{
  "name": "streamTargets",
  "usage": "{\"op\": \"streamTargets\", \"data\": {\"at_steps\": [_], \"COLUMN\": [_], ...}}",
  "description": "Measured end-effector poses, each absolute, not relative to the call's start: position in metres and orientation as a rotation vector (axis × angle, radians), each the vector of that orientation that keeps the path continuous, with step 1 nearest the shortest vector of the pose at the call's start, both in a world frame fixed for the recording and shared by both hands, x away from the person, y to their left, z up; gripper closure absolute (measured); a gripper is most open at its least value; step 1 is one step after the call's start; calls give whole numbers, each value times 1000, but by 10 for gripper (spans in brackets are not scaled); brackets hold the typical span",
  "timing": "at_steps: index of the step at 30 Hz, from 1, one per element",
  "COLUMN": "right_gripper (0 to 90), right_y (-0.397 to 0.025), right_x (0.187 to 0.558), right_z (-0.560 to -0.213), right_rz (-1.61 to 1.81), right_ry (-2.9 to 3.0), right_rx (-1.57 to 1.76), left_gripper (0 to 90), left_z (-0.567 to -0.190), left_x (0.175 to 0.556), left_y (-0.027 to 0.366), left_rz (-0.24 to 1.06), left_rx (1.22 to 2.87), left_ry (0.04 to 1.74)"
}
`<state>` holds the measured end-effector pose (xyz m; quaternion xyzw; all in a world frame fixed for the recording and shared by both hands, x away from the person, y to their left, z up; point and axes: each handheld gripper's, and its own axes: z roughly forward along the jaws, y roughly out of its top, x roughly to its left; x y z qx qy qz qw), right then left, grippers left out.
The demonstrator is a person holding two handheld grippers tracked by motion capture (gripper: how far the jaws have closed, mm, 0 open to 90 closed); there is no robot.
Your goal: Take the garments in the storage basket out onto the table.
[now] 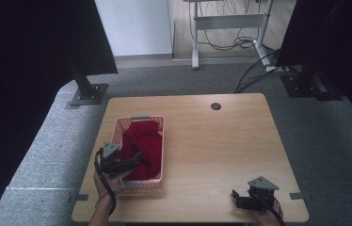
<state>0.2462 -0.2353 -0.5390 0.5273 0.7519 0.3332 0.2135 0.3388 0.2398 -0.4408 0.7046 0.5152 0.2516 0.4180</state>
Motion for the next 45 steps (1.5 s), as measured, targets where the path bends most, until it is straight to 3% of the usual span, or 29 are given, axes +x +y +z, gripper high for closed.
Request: {"op": "streamTargets", "data": {"at_steps": [45], "right_gripper": [25], "right_y": [-235], "right_x": [246], "right_z": [-539], "right_rz": [925], "right_ry": [2087], "right_rx": [1463], "left_gripper": [27], "left_z": [-435], "left_x": [363], "left_y": [233], "left_rz": [605], "left_rx": [1762], "left_ry": [1318]}}
